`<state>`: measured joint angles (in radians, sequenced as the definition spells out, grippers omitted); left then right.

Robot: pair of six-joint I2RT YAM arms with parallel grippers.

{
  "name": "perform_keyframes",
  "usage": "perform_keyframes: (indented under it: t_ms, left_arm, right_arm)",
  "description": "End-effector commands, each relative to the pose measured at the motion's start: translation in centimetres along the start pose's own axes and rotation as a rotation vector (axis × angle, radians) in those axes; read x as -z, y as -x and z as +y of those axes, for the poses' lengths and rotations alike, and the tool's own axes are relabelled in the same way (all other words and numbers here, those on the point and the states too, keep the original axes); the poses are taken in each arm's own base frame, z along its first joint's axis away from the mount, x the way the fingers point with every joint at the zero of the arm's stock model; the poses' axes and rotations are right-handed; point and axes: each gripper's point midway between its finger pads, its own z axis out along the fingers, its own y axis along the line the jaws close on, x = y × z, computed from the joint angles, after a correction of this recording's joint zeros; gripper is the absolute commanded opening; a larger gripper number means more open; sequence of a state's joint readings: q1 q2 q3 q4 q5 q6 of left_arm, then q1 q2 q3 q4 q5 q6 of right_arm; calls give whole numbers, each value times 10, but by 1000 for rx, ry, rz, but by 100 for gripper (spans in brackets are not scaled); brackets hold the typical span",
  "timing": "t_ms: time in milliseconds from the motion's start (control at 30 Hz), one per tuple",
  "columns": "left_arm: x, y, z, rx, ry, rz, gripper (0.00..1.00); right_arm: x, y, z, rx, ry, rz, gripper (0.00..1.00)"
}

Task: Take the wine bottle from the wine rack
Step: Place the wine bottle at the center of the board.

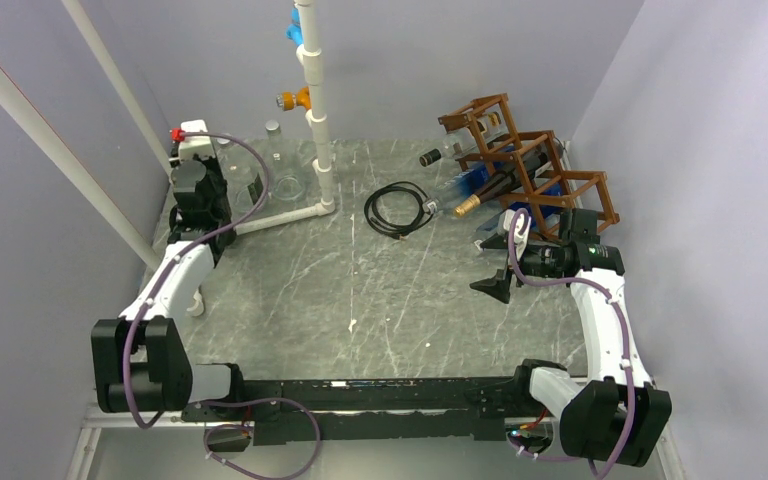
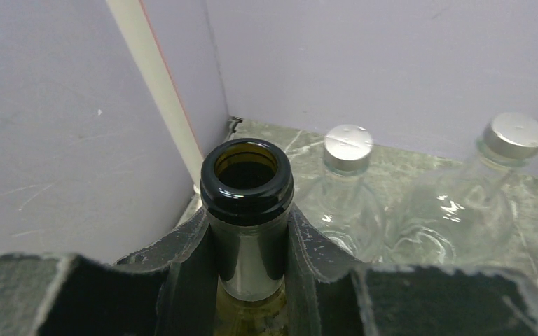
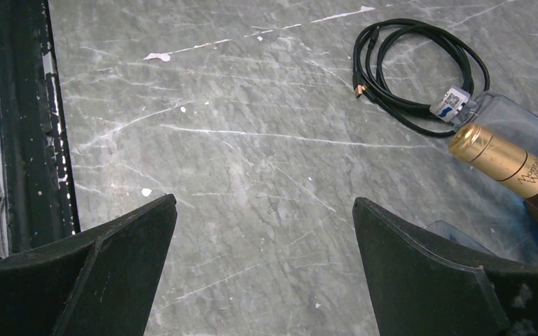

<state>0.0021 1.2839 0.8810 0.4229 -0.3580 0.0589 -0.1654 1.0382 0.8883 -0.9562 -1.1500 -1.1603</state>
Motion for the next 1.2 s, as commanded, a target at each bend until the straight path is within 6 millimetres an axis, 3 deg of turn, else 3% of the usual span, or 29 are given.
perform_keyframes:
  t_ms: [0,567,1167]
  left_arm:
    - [-9,79,28,60,89,-236,0]
    - [-50,87,45,73,133,-309,0]
    - [-72,70,46,86,142,-319,0]
  right_arm:
    - [0,2,-3,33,-4,-10,100]
    - [0,0,-3,32,-1,-4,100]
    - [0,-3,-4,25,0,3,100]
